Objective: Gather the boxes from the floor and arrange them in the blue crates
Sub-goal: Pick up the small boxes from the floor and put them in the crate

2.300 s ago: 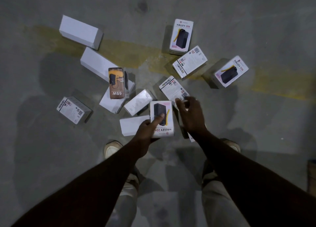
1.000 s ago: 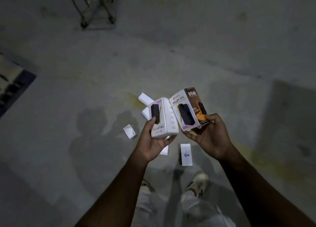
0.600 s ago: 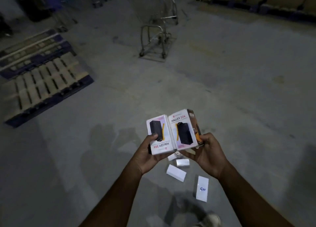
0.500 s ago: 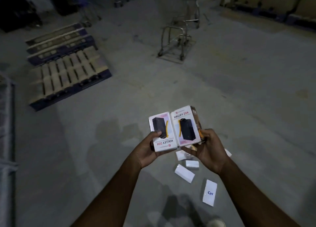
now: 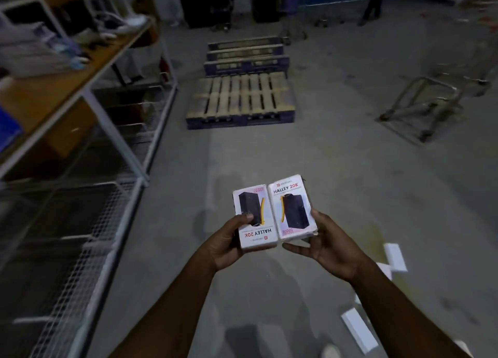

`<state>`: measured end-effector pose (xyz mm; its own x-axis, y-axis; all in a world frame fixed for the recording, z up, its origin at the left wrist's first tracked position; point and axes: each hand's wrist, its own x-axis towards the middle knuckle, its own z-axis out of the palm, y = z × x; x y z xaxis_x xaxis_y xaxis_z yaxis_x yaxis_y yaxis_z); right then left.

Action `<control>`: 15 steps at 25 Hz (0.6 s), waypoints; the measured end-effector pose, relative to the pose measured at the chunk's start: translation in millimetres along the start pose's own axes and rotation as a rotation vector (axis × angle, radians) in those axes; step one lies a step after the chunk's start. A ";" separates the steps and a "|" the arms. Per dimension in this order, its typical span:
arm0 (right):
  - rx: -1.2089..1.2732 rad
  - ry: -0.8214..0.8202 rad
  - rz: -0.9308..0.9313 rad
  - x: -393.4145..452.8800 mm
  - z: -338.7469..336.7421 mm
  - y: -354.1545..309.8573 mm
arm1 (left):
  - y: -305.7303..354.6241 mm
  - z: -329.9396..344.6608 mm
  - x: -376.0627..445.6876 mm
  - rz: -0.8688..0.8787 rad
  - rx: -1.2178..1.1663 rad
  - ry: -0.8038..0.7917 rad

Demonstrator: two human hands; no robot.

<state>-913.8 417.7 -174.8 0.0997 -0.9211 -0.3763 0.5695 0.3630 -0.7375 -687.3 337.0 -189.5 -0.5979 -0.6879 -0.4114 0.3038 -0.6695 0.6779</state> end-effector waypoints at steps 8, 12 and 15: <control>-0.227 -0.354 0.239 125.3 110.2 -1.1 | 57.9 -88.2 -53.9 0.257 -0.048 0.328; -0.297 -0.533 0.358 186.3 170.0 0.7 | 89.0 -108.8 -77.0 0.388 -0.074 0.524; -0.364 -0.700 0.430 218.8 214.1 10.8 | 101.2 -123.6 -98.8 0.495 -0.156 0.646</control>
<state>-711.2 189.9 -145.1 0.7871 -0.5270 -0.3204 0.0862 0.6084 -0.7890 -505.8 302.6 -155.6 0.1613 -0.9070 -0.3891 0.5480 -0.2456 0.7996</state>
